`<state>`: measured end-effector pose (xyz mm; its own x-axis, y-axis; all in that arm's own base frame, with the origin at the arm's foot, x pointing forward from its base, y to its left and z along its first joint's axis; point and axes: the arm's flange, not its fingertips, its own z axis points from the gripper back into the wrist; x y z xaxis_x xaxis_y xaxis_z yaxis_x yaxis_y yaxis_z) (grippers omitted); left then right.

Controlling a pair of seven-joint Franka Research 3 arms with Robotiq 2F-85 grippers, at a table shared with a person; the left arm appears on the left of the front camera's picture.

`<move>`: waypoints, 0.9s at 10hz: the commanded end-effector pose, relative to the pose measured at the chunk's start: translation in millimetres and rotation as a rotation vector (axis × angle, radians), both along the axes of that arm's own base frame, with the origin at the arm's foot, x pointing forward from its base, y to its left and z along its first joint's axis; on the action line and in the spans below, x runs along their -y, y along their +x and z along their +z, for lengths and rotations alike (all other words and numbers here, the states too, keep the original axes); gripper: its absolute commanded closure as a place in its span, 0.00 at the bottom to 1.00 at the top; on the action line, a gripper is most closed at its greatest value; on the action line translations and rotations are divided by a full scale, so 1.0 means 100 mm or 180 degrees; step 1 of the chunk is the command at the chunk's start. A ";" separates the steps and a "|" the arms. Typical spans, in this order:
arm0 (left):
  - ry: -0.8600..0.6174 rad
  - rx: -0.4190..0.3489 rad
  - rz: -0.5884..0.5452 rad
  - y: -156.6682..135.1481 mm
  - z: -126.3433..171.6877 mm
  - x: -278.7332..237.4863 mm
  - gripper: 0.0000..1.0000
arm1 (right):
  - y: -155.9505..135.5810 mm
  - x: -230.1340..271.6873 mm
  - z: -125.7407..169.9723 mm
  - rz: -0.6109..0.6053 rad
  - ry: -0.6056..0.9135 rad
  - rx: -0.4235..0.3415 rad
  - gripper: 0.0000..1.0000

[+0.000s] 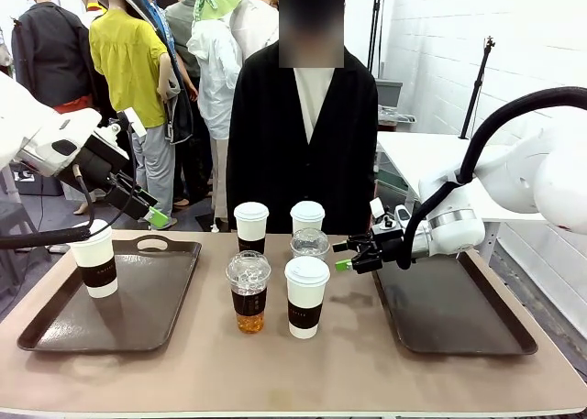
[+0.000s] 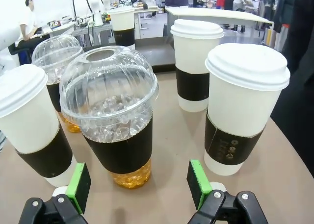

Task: Distribute the coffee onto the tray.
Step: Pick up one iced Americano and place it on the right Handle tray.

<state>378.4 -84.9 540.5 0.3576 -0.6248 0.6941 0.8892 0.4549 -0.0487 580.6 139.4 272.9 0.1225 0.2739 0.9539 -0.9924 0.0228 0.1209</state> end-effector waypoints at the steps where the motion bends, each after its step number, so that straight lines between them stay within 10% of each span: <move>1: -0.0081 0.0012 -0.0051 0.01 -0.01 0.00 0.00 | 0.02 -0.12 -0.09 -0.0027 0.0046 0.0056 0.00; 9: -0.0081 0.0012 -0.0051 0.01 -0.01 0.00 0.00 | -0.01 -0.30 -0.19 0.0052 0.0004 -0.0002 0.00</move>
